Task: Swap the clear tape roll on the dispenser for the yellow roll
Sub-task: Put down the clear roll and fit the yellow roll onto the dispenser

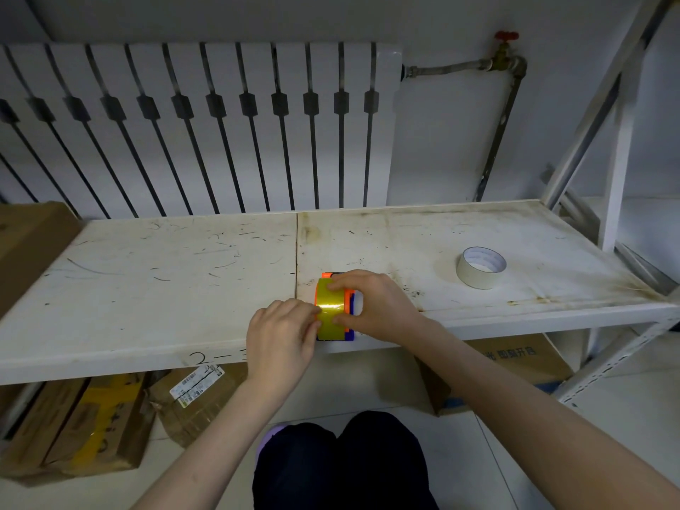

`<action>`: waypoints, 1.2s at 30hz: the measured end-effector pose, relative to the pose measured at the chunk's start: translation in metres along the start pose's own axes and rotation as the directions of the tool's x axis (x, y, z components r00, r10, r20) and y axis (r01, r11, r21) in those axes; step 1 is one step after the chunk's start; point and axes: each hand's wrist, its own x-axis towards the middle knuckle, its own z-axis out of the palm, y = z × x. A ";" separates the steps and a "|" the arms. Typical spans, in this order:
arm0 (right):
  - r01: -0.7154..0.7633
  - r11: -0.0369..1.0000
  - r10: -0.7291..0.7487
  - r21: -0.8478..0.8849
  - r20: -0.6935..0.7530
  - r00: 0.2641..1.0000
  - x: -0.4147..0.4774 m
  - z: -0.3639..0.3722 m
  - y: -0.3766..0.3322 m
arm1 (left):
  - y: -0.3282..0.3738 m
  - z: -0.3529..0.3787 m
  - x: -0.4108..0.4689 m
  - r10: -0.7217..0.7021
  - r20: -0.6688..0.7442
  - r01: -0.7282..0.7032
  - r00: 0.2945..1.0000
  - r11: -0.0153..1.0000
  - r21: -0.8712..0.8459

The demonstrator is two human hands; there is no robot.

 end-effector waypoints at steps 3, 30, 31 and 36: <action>-0.010 1.000 0.010 0.018 0.003 1.000 -0.001 -0.001 0.000 | 0.004 0.004 -0.003 -0.033 0.011 0.034 0.999 0.996 -0.088; -0.096 0.995 0.096 0.010 -0.038 0.995 -0.002 0.001 -0.010 | 0.035 -0.012 0.024 -0.635 0.539 0.787 0.553 0.185 -0.589; -0.097 0.995 0.097 0.013 -0.038 0.995 -0.002 0.000 -0.010 | 0.035 -0.012 0.023 -0.629 0.539 0.785 0.560 0.196 -0.587; -0.109 0.994 0.111 0.023 -0.056 0.992 -0.002 0.001 -0.008 | 0.033 -0.013 0.029 -0.598 0.592 0.815 0.540 0.195 -0.546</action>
